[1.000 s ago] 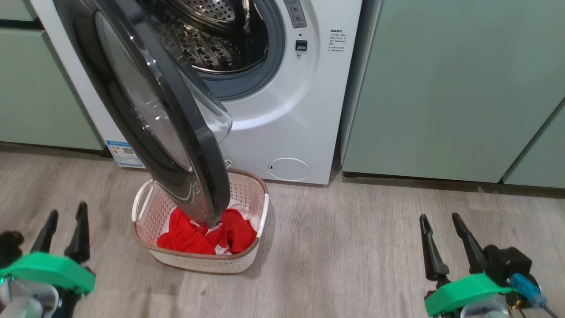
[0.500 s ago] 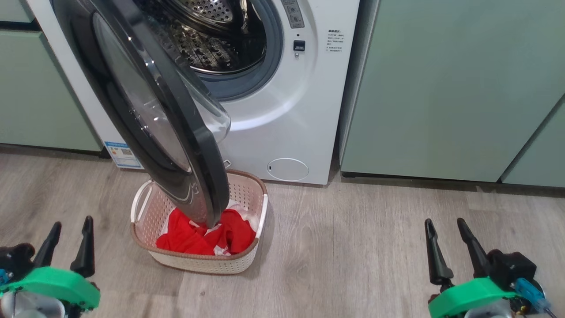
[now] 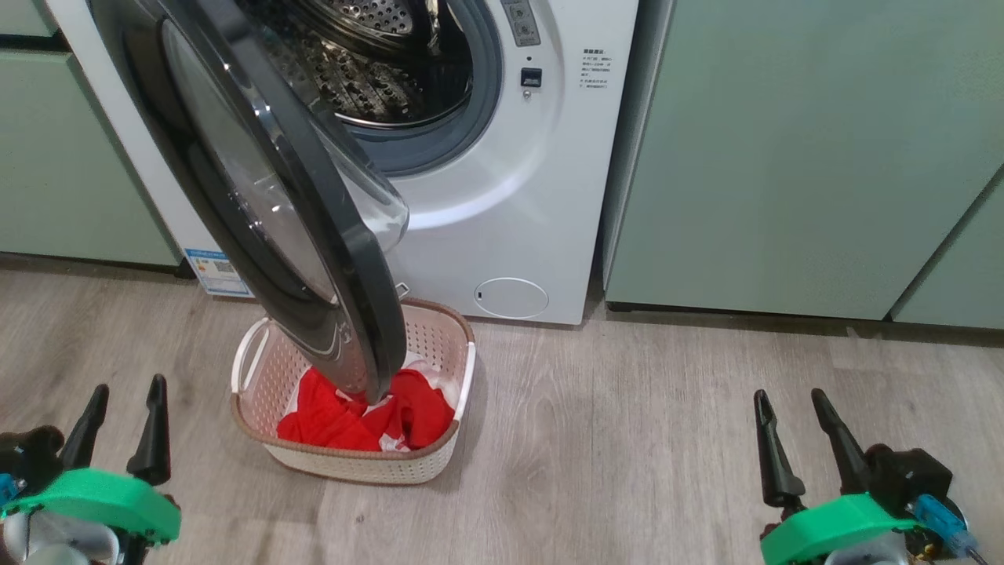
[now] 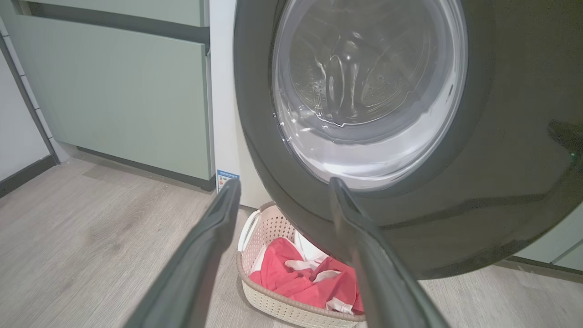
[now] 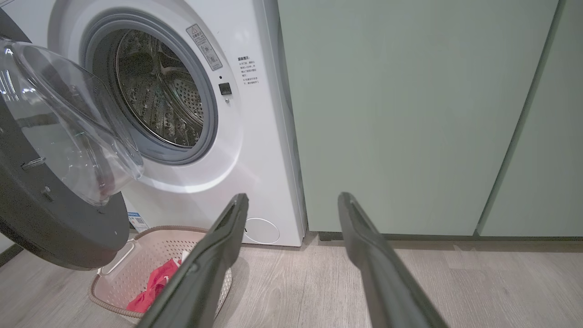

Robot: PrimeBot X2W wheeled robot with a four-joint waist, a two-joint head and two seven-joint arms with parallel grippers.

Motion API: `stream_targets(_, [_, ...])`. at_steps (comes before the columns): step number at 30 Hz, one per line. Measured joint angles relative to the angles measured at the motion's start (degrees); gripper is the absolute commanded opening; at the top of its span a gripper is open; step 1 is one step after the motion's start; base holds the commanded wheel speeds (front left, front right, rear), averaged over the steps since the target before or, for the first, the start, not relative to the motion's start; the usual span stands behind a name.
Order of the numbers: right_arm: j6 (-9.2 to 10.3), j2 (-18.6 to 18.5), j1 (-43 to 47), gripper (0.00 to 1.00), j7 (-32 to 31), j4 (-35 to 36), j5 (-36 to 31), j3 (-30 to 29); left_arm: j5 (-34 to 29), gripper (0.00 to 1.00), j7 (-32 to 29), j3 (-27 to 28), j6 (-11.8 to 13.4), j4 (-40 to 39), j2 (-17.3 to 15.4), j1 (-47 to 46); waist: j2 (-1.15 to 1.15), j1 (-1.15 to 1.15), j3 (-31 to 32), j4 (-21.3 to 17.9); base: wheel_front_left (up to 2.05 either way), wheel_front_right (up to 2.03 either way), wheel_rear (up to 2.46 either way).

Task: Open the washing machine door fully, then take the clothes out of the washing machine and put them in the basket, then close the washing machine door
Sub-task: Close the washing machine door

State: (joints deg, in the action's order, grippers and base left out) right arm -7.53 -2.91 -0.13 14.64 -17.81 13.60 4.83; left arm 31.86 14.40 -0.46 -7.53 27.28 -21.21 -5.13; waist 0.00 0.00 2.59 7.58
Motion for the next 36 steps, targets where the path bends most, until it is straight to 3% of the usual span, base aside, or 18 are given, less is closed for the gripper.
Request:
stream_targets(3, [0.00, 0.0, 0.0, 1.00, 0.0, 0.0, 0.0, 0.0, -0.2, 1.00, 0.0, 0.0, 0.0, -0.2, 0.0, 0.0, 0.00, 0.00, 0.1, -0.1, 0.00, 0.00, 0.00])
stream_targets(4, [0.00, 0.0, 0.0, 1.00, 0.0, 0.0, 0.0, -0.1, -0.2, 0.81, 0.0, 0.2, 0.0, -0.4, 0.1, 0.0, 0.00, 0.00, 0.1, -0.1, 0.00, 0.00, 0.00])
stream_targets(5, [0.00, 0.0, 0.0, 1.00, 0.0, 0.0, 0.0, -0.1, -0.1, 0.16, 0.0, 0.2, 0.0, -0.5, 0.2, 0.0, 0.00, 0.00, 0.2, -0.2, 0.00, 0.00, 0.00])
stream_targets(6, [0.00, 0.0, 0.0, 1.00, 0.0, 0.0, 0.0, 0.0, 0.3, 0.00, 0.0, 0.2, 0.0, -0.5, 0.4, 0.0, 0.00, 0.00, 0.2, -0.3, 0.00, 0.00, 0.00])
stream_targets(12, [0.00, 0.0, 0.0, 1.00, 0.0, -0.1, 0.0, 0.1, 12.7, 0.00, 0.1, -3.3, 0.0, -1.6, 2.5, -0.2, 0.00, 0.00, 0.2, -0.8, 0.00, 0.00, 0.00])
stream_targets(15, [0.00, 0.0, -0.1, 1.00, 0.0, -0.2, 0.0, 0.4, 27.4, 0.00, -1.7, -3.6, 0.0, -3.1, 4.6, -1.3, 0.00, 0.00, 0.0, -1.5, 0.00, 0.00, 0.00])
stream_targets(18, [0.00, -0.1, -0.1, 1.00, 0.0, -0.2, 0.0, 0.4, 42.3, 0.00, -7.3, -1.9, 0.0, -5.6, 6.7, -3.3, 0.00, 0.00, -0.3, -2.3, 0.00, 0.00, 0.00])
stream_targets(23, [0.00, -0.3, -0.1, 1.00, 0.0, -0.3, 0.0, 0.4, 58.3, 0.00, -17.4, 1.8, 0.0, -6.4, 8.0, -5.3, 0.00, 0.00, -0.7, -3.8, 0.00, 0.00, 0.00])
stream_targets(26, [0.00, -0.3, -0.1, 1.00, 0.0, -0.4, 0.0, 0.5, 64.0, 0.00, -23.4, 1.9, 0.8, -5.1, 8.7, -6.0, 0.00, 0.00, -0.8, -4.6, 0.00, 0.00, 0.00])
stream_targets(30, [0.00, -0.4, -0.1, 1.00, 0.0, -0.4, 0.0, 0.5, 68.7, 0.00, -30.7, 1.3, 4.3, -4.7, 9.0, -7.0, 0.00, 0.00, -1.0, -5.7, 0.00, 0.00, 0.00])
stream_targets(33, [0.00, -0.4, -0.1, 1.00, 0.0, -0.4, 0.0, 0.5, 70.8, 0.00, -35.9, -0.3, 6.7, -5.4, 8.8, -7.8, 0.00, 0.00, -1.2, -6.2, 0.00, 0.00, 0.00])
stream_targets(36, [0.00, -0.4, -0.1, 1.00, 0.0, -0.4, 0.0, 0.5, 71.7, 0.00, -40.2, -1.6, 7.1, -6.5, 7.9, -7.9, 0.00, 0.00, -1.5, -6.5, 0.00, 0.00, 0.00])
